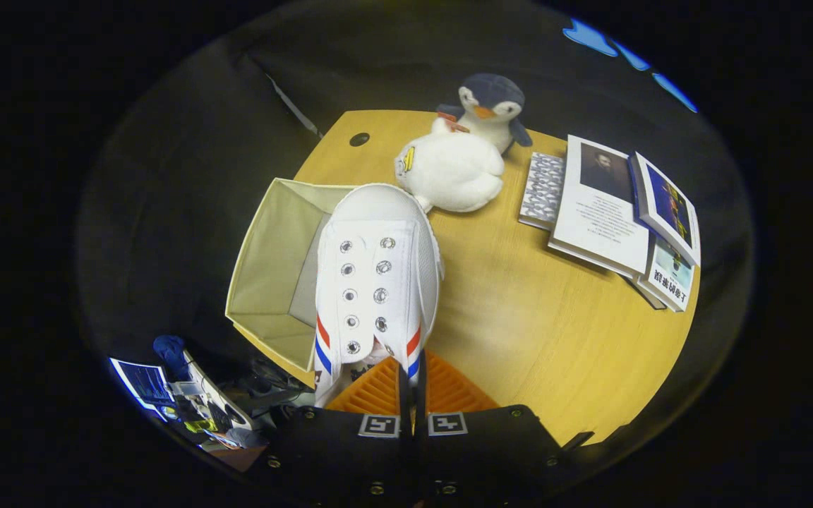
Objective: Open the storage box then place both shoes into the box .Put the left shoe in first, then the right shoe, with the right side of both shoes facing outward in a uniform manner.
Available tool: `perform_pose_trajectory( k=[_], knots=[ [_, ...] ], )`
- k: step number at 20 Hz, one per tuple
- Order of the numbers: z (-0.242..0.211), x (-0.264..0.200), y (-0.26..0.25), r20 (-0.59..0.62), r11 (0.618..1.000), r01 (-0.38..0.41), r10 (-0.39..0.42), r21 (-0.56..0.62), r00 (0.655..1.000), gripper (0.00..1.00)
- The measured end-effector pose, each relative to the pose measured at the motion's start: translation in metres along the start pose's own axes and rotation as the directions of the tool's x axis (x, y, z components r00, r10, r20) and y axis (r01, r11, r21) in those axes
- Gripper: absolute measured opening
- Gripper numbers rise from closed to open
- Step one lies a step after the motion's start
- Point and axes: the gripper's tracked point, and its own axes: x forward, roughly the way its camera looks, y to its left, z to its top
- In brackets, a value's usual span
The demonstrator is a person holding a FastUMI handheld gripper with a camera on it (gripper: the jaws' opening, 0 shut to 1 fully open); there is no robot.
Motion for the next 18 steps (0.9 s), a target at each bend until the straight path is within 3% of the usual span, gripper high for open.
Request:
perform_pose_trajectory(
  k=[11, 18],
  knots=[
    [0.053, 0.032, 0.103, -0.025, 0.992, -0.023, 0.020, -0.126, 0.999, 0.00],
    [0.068, 0.066, 0.124, -0.054, 0.983, 0.017, -0.028, -0.184, 0.998, 0.00]
  ],
)
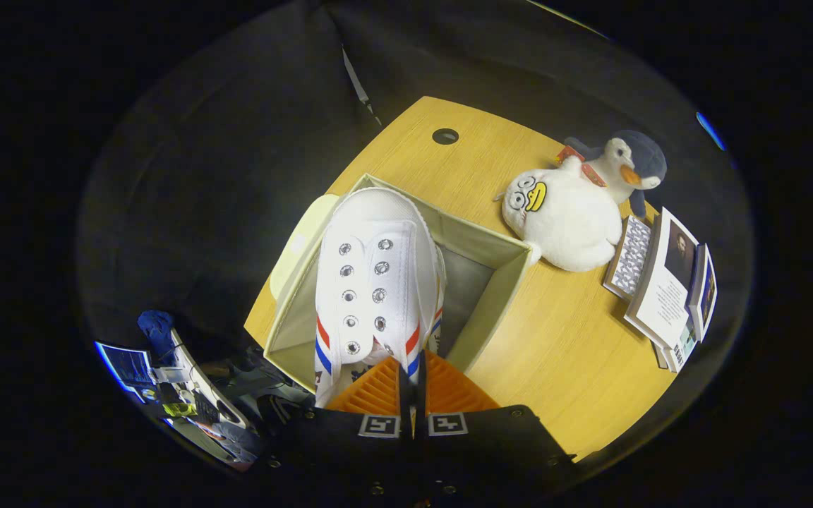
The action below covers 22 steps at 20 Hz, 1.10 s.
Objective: Open the storage box then place both shoes into the box .Put the left shoe in first, then the right shoe, with the right side of both shoes facing outward in a uniform manner.
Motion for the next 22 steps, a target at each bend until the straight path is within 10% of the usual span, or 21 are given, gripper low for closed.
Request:
perform_pose_trajectory(
  k=[1, 5, 14, 22],
  knots=[
    [0.001, -0.001, 0.012, 0.002, 0.998, -0.052, 0.052, 0.033, 0.999, 0.08],
    [0.021, -0.032, -0.001, 0.120, 0.992, -0.089, 0.078, 0.088, 0.990, 1.00],
    [-0.024, -0.128, -0.089, 0.395, 0.971, -0.019, -0.078, 0.237, 0.915, 0.98],
    [-0.098, -0.242, -0.181, 0.673, 0.883, 0.127, -0.432, 0.453, 0.600, 0.98]
  ],
)
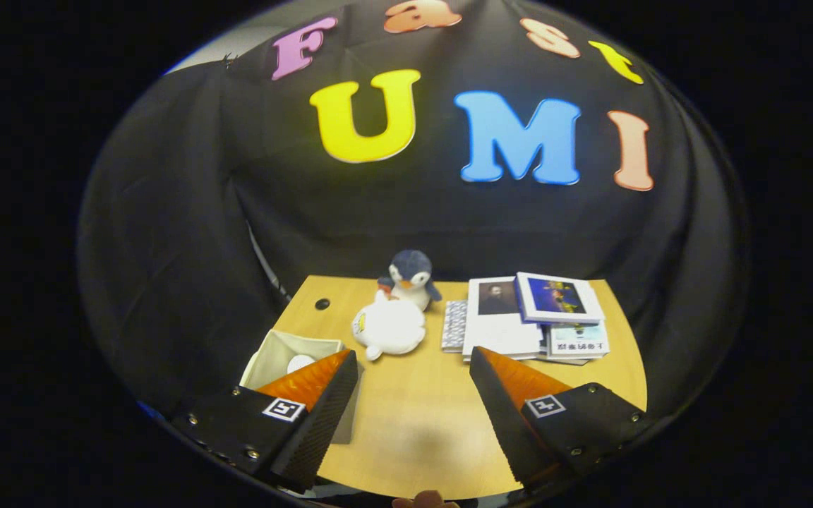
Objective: Open the storage box then place both shoes into the box .Put the left shoe in first, then the right shoe, with the right side of both shoes facing outward in a uniform manner.
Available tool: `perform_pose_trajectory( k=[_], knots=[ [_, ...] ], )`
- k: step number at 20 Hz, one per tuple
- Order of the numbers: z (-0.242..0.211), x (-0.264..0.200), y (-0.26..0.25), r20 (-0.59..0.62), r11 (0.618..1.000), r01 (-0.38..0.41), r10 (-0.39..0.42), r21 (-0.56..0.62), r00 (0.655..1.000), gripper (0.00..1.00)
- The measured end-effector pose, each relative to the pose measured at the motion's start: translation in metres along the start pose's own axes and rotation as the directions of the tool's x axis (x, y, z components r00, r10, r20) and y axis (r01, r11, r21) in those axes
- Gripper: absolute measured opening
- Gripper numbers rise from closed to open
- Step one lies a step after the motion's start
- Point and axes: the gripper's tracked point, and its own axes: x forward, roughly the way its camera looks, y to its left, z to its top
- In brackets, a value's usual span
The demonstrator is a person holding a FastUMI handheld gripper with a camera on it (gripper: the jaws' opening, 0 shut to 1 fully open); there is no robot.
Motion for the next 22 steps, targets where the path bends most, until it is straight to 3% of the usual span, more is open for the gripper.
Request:
perform_pose_trajectory(
  k=[4, 9, 16, 22],
  knots=[
    [0.013, -0.042, -0.047, 0.212, 0.994, 0.105, -0.109, 0.031, 0.971, 0.98],
    [0.020, -0.104, -0.049, 0.460, 0.992, 0.124, -0.115, 0.011, 0.880, 0.97],
    [0.007, -0.119, -0.048, 0.538, 0.987, 0.149, -0.096, -0.056, 0.837, 0.97],
    [0.002, -0.118, -0.053, 0.554, 0.992, 0.117, -0.070, -0.050, 0.829, 0.96]
  ],
)
